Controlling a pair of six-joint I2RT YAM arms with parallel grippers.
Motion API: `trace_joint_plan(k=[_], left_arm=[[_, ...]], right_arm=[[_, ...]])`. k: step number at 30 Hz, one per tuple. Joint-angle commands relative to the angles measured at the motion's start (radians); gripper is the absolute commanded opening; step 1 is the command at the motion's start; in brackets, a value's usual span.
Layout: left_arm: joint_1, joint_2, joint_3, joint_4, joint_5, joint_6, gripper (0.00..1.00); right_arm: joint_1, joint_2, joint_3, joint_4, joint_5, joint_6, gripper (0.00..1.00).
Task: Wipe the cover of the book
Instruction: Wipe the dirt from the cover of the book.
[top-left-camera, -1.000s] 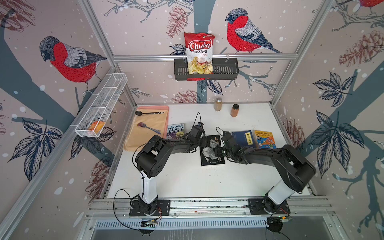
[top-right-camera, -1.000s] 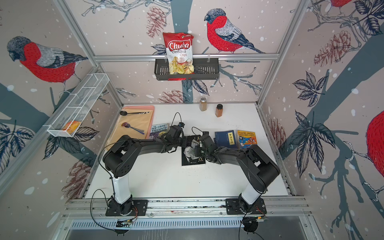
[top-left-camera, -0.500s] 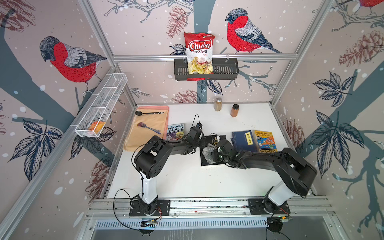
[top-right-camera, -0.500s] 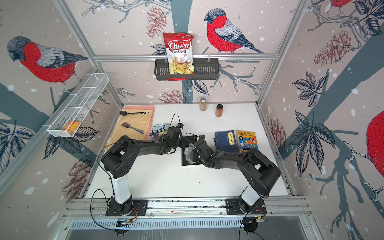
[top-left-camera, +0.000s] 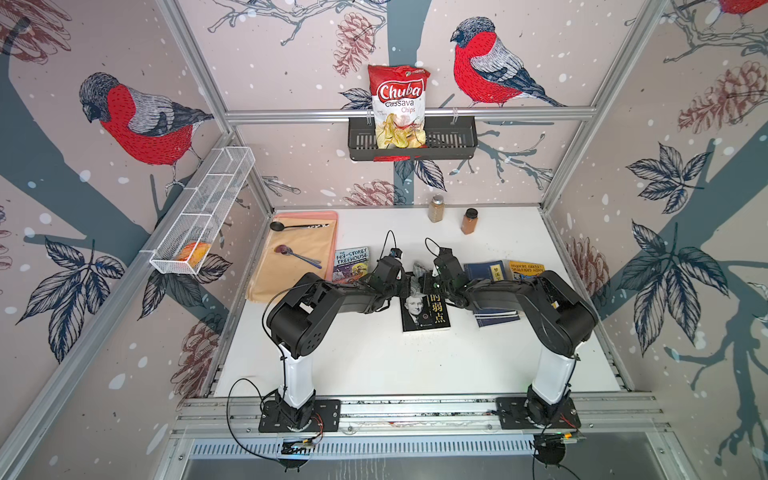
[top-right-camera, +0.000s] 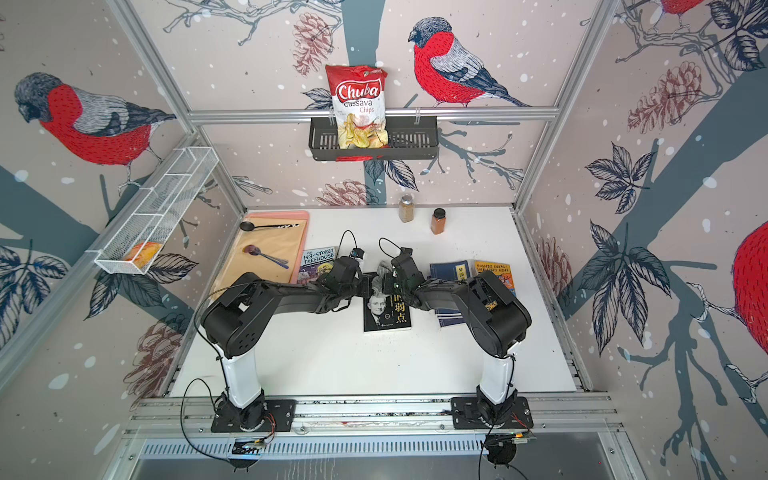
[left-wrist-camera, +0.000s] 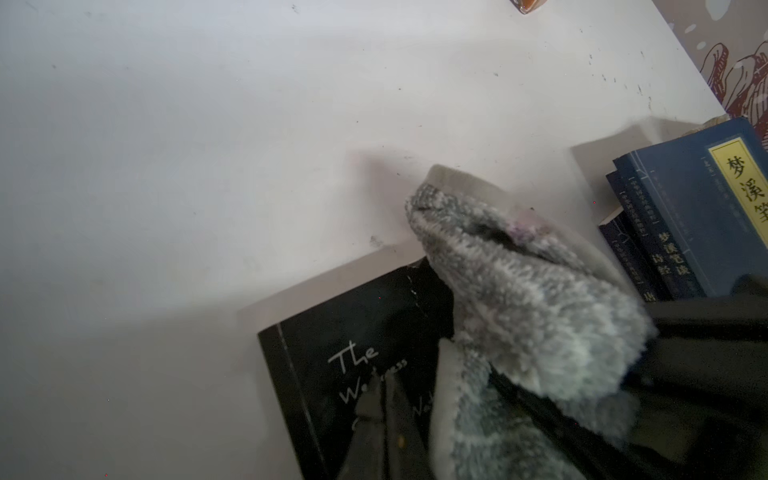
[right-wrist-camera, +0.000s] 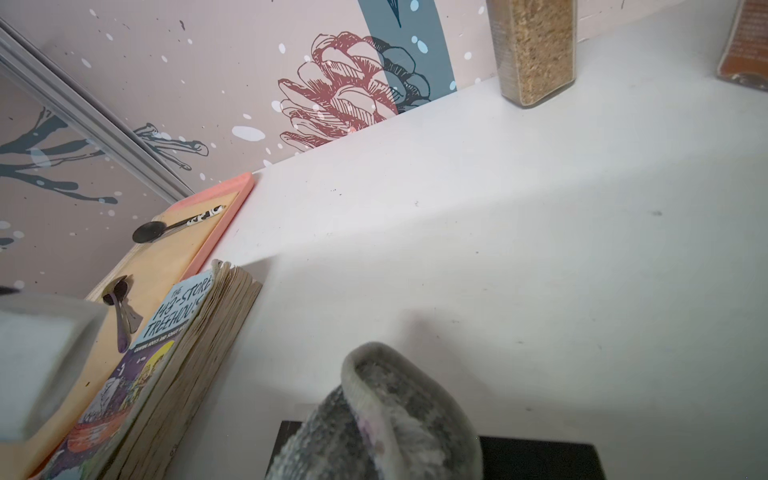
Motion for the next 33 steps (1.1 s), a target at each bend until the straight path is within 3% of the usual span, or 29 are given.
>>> trace_joint_plan(k=[1, 5, 8, 11, 15, 19, 22, 29, 33], left_arm=[[0.007, 0.017, -0.019, -0.225, 0.029, -0.003, 0.07], [0.011, 0.036, 0.002, -0.237, 0.034, 0.015, 0.07], [0.012, 0.038, 0.013, -0.244, 0.034, 0.021, 0.07], [0.013, 0.033, 0.013, -0.246, 0.035, 0.022, 0.07], [0.014, 0.013, -0.010, -0.223, 0.044, 0.010, 0.07], [0.015, 0.007, -0.020, -0.215, 0.049, 0.006, 0.07], [0.016, -0.008, -0.036, -0.202, 0.048, 0.005, 0.05], [0.023, -0.006, -0.031, -0.214, 0.069, 0.031, 0.05], [0.029, 0.001, -0.035, -0.206, 0.075, 0.032, 0.05]], right_arm=[[0.074, -0.063, -0.135, -0.314, 0.049, 0.031, 0.03], [0.178, -0.166, -0.281, -0.340, 0.059, 0.137, 0.05], [0.172, -0.180, -0.319, -0.289, 0.052, 0.154, 0.06], [0.085, -0.103, -0.257, -0.225, 0.003, 0.097, 0.05], [-0.028, 0.064, -0.041, -0.233, -0.038, -0.007, 0.03], [-0.038, 0.105, 0.061, -0.293, -0.041, -0.037, 0.03], [0.008, 0.014, -0.056, -0.303, -0.011, -0.004, 0.04], [0.168, -0.249, -0.381, -0.321, 0.012, 0.211, 0.07], [0.100, -0.207, -0.361, -0.240, -0.010, 0.175, 0.08]])
